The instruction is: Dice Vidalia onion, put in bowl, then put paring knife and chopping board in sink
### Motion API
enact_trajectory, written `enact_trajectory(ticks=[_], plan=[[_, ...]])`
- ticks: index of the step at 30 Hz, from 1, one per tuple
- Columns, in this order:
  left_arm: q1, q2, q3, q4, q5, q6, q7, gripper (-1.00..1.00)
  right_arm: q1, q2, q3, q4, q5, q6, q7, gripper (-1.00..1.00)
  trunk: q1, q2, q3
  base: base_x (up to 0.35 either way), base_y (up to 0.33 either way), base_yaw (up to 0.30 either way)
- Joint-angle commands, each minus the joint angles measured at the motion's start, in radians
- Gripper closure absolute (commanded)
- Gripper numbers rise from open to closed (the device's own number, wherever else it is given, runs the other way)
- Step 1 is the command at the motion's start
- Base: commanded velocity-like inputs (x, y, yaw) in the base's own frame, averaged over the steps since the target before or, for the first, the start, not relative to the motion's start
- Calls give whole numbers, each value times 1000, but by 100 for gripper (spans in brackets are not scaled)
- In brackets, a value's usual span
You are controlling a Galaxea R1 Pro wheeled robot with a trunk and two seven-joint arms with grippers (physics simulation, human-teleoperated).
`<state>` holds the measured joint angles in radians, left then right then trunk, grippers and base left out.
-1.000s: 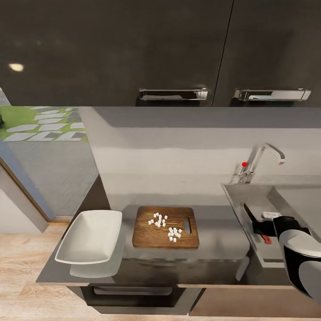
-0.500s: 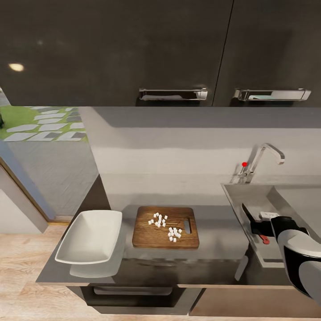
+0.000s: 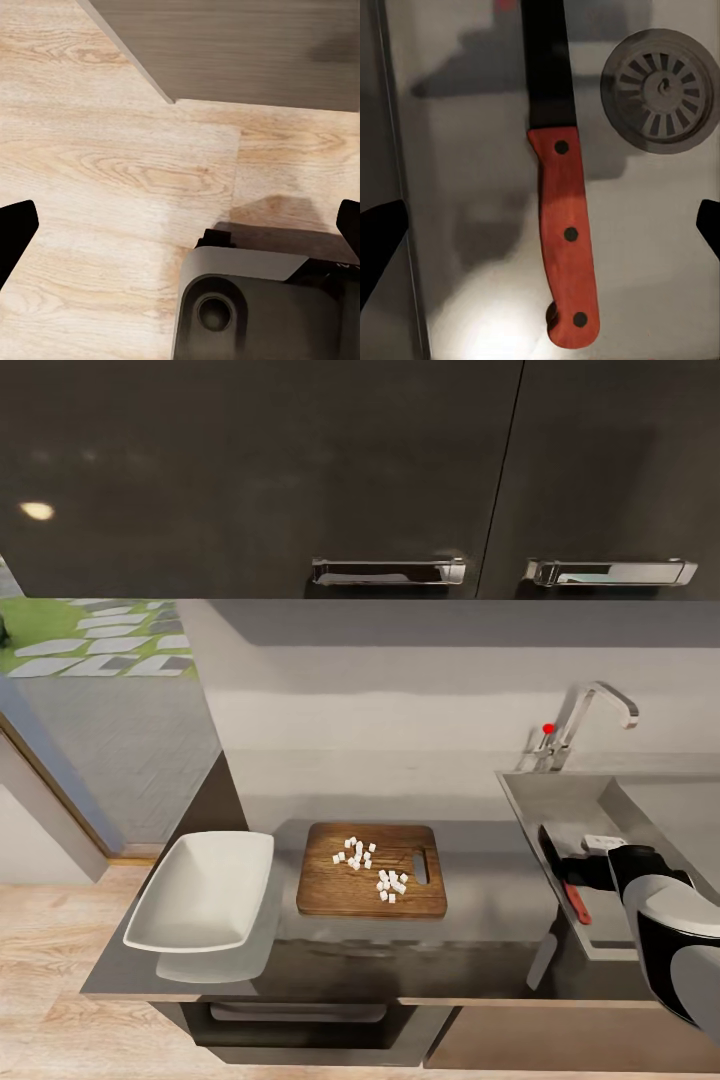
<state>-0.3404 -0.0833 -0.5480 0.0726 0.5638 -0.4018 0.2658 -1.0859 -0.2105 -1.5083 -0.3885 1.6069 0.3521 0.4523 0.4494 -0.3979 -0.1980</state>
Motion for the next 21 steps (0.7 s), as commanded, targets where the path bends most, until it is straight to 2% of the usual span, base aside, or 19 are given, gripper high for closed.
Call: enact_trajectory(ticks=[1,15,21], plan=[[-2,-1,-6,4,1,-5,3,-100,-2,0,-7,-1,4,2,7,-100,1,-2,-2,0,0,0],[-2,-1,-6,4,1,-5,1,-100,-2,-2,-5,-2,0,-1,15,-100,1,-2,-2,-6,0,0],[-2,-1,-6,4,1,-5,1,-100,-3,-13,-2,-12,-1,10,37,-100,1,-2,-2,-244,0,0]])
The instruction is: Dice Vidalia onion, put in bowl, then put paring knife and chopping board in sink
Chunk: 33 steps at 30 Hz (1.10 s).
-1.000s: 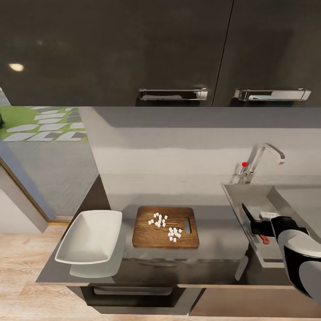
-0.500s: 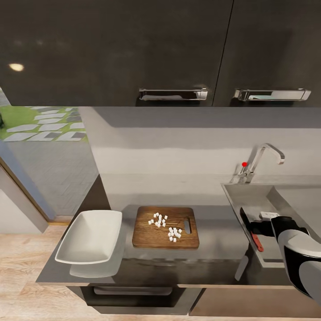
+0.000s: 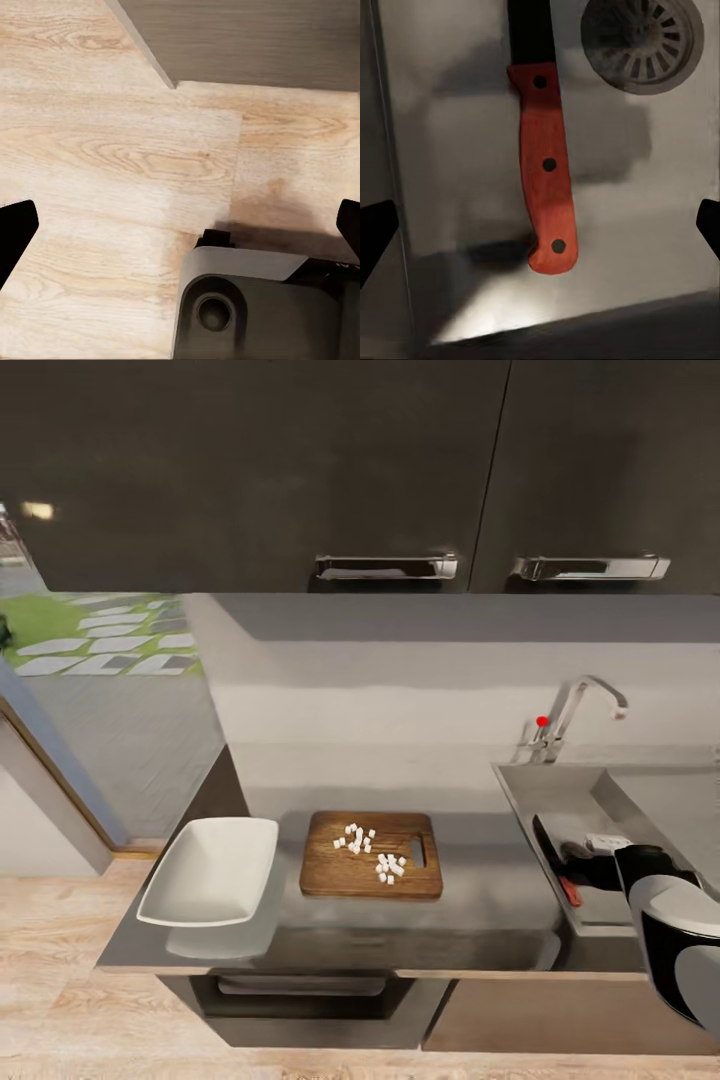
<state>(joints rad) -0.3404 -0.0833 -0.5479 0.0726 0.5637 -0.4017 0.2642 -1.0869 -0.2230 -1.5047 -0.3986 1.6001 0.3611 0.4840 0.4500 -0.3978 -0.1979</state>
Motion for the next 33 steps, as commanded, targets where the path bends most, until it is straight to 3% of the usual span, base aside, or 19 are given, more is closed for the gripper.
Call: enact_trajectory(ticks=[1,6,9,16,26,33], plan=[[-2,-1,-6,4,1,-5,3,-100,-3,-4,-6,-3,6,7,8,-100,0,-2,-2,-319,0,0],[-2,-1,-6,4,1,-5,3,-100,-28,-10,-2,-5,6,49,11,-100,0,-2,-2,-321,0,0],[-2,-2,-6,4,1,-5,3,-100,-81,-11,14,-9,6,85,11,-100,0,-2,-2,-301,0,0],[-2,-4,-6,4,1,-5,3,-100,-204,-7,116,-9,6,159,11,-100,0,-2,-2,-55,0,0],[-1,-7,-6,4,1,-5,3,-100,-328,0,133,-8,6,261,11,-100,0,-2,-2,-144,0,0],[-1,-7,-6,4,1,-5,3,-100,-342,16,135,-5,8,275,11,-100,0,-2,-2,-334,0,0]])
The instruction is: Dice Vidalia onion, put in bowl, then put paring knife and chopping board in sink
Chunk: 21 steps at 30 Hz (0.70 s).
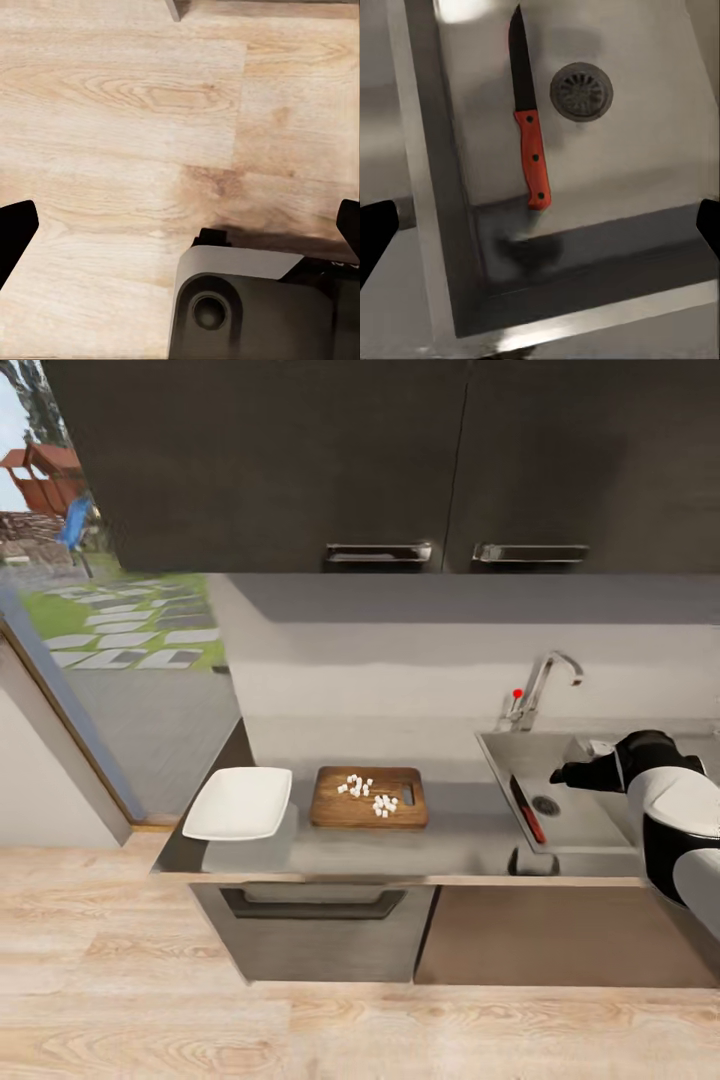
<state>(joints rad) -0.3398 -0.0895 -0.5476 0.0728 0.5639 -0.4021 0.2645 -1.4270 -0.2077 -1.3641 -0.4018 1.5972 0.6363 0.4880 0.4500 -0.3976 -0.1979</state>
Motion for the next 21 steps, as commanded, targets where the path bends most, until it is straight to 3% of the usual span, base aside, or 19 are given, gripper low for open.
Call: enact_trajectory(ticks=[1,21], plan=[[-1,-1,-6,4,1,-4,2,-100,-2,1,-6,-2,11,0,8,-100,0,-2,-2,-338,0,0],[2,-1,-6,4,1,-4,2,-100,-3,5,-4,10,15,-5,5,-100,0,-2,-2,-339,0,0]])
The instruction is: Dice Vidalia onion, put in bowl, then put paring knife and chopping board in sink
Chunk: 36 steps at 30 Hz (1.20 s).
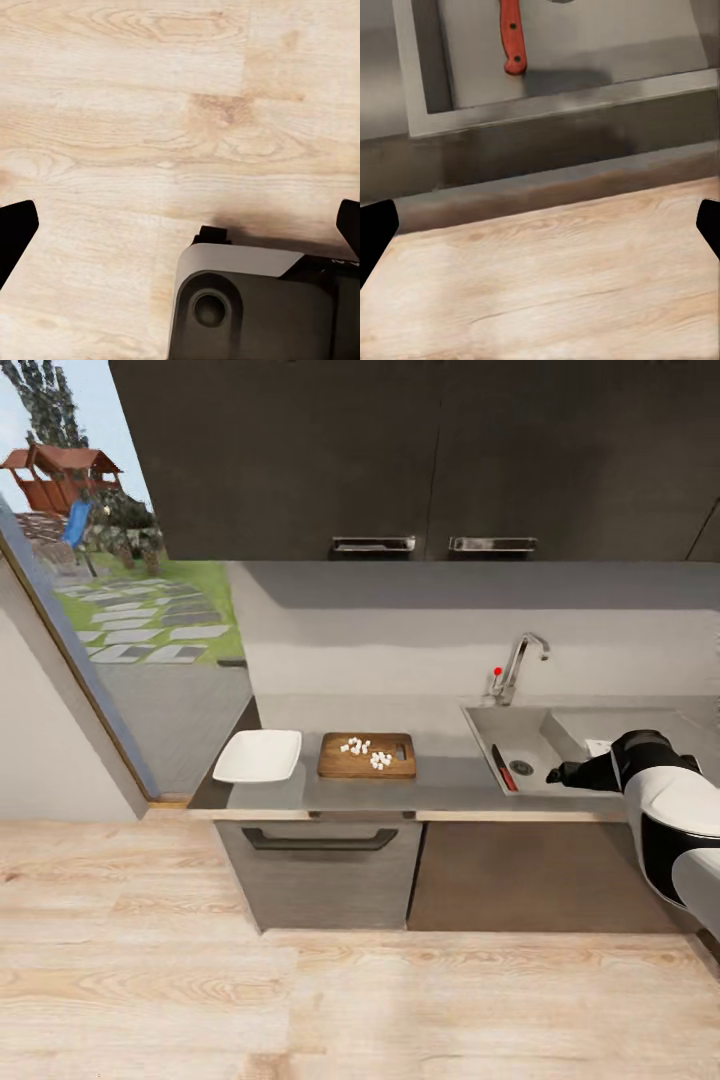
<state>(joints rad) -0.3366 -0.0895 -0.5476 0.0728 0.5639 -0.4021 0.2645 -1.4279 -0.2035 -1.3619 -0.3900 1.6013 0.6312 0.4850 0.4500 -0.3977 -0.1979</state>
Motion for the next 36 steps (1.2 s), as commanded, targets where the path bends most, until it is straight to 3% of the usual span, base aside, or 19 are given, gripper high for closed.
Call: enact_trajectory(ticks=[1,6,9,10,18,22,29,32,35,36], plan=[[-1,-1,-6,4,1,-4,2,-100,-2,1,-7,-2,11,-1,7,-100,0,-2,-2,-339,0,0],[-1,-1,-6,4,1,-4,2,-100,1,7,-10,3,13,-7,7,-100,0,-2,-2,-238,0,0],[-1,-1,-6,4,1,-4,2,-100,10,9,-12,19,12,-56,6,-100,0,-2,-2,-54,0,0],[-1,-1,-5,4,1,-4,2,-100,69,9,-14,30,11,-135,7,-100,0,-2,-2,-7,0,0],[0,1,-5,4,1,-4,2,-100,282,10,-14,35,10,-324,10,-100,0,-2,-2,-2,0,0],[0,1,-5,4,1,-4,2,-100,362,11,-15,47,9,-378,11,-100,0,-2,-2,0,0,0],[0,1,-5,4,1,-4,2,-100,569,17,-16,110,7,-548,7,-100,0,-2,-2,0,0,0],[1,1,-5,4,1,-4,2,-100,666,36,-17,131,7,-618,3,-100,0,-2,-2,0,0,0],[0,1,-5,4,1,-3,2,-100,774,74,-17,141,6,-715,-35,-100,0,-2,-2,0,0,0],[1,3,-5,4,1,-3,2,-100,842,103,-17,144,6,-786,-89,-100,0,-2,-2,0,0,0]])
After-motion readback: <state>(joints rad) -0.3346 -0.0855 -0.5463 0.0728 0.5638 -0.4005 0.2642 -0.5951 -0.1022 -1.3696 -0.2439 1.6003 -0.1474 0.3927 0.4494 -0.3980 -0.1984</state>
